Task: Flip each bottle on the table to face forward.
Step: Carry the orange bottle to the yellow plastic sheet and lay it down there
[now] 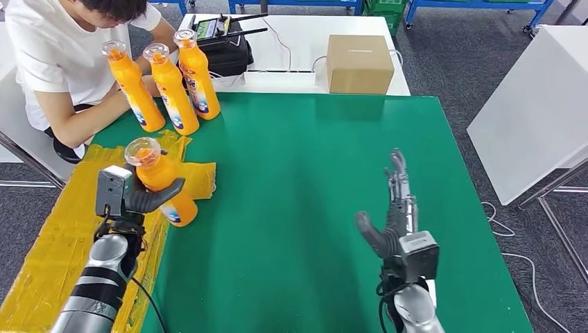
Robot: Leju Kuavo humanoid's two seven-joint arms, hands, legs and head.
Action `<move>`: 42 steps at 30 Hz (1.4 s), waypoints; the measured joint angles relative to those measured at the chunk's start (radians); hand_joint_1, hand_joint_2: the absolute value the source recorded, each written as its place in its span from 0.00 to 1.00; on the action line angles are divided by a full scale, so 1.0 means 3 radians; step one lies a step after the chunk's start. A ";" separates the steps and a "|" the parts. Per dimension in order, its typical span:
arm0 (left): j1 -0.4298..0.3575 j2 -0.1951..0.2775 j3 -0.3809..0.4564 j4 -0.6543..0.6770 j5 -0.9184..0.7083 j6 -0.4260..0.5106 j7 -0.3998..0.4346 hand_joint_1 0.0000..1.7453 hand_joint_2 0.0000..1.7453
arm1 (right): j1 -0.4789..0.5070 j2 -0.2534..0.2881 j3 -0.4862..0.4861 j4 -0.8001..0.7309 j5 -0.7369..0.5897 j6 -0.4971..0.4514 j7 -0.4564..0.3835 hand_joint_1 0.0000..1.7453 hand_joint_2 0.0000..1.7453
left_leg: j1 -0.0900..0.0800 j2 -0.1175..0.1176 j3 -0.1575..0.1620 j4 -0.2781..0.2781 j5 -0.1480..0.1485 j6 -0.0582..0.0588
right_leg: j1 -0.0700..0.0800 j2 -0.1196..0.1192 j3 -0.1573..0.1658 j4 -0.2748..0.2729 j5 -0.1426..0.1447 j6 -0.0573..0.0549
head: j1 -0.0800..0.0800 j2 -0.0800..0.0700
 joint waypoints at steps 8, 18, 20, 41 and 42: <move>-0.0136 0.0177 0.0005 0.0276 -0.1957 0.1015 0.0102 1.00 1.00 | 0.0105 -0.0018 -0.0175 -0.0277 -0.0044 -0.0013 0.0020 0.00 1.00 | -0.0001 0.0006 0.0005 0.0000 0.0000 0.0000 | -0.0001 0.0008 0.0002 0.0000 0.0004 -0.0005 | 0.0000 0.0000; -0.0208 0.0352 -0.0206 0.0787 -0.2838 0.1327 0.0180 1.00 1.00 | 0.0104 -0.0031 -0.0222 -0.0327 -0.0095 -0.0019 0.0019 0.00 1.00 | 0.0000 0.0014 0.0006 0.0000 0.0001 0.0000 | 0.0001 0.0013 0.0001 0.0001 0.0006 -0.0010 | 0.0001 0.0000; -0.0218 0.0365 -0.0230 0.0824 -0.2945 0.1357 0.0224 1.00 1.00 | 0.0103 -0.0033 -0.0222 -0.0328 -0.0109 -0.0010 0.0017 0.00 1.00 | 0.0000 0.0014 0.0006 0.0000 0.0001 0.0000 | 0.0001 0.0013 0.0001 0.0001 0.0006 -0.0010 | 0.0001 0.0000; -0.0081 0.0477 -0.0723 0.1313 -0.4062 0.1998 0.0079 0.00 1.00 | 0.0056 -0.0120 -0.0185 -0.0293 -0.0201 0.0065 -0.0038 0.00 1.00 | 0.0000 0.0010 0.0006 -0.0001 0.0001 0.0000 | 0.0000 0.0010 0.0004 0.0000 0.0006 -0.0010 | 0.0000 0.0000; -0.0075 0.0459 -0.0724 0.1315 -0.4011 0.1998 0.0038 0.00 1.00 | 0.0055 -0.0125 -0.0182 -0.0291 -0.0187 0.0064 -0.0039 0.00 1.00 | 0.0000 0.0009 0.0006 -0.0001 0.0001 0.0000 | 0.0000 0.0009 0.0004 0.0000 0.0006 -0.0010 | 0.0000 0.0000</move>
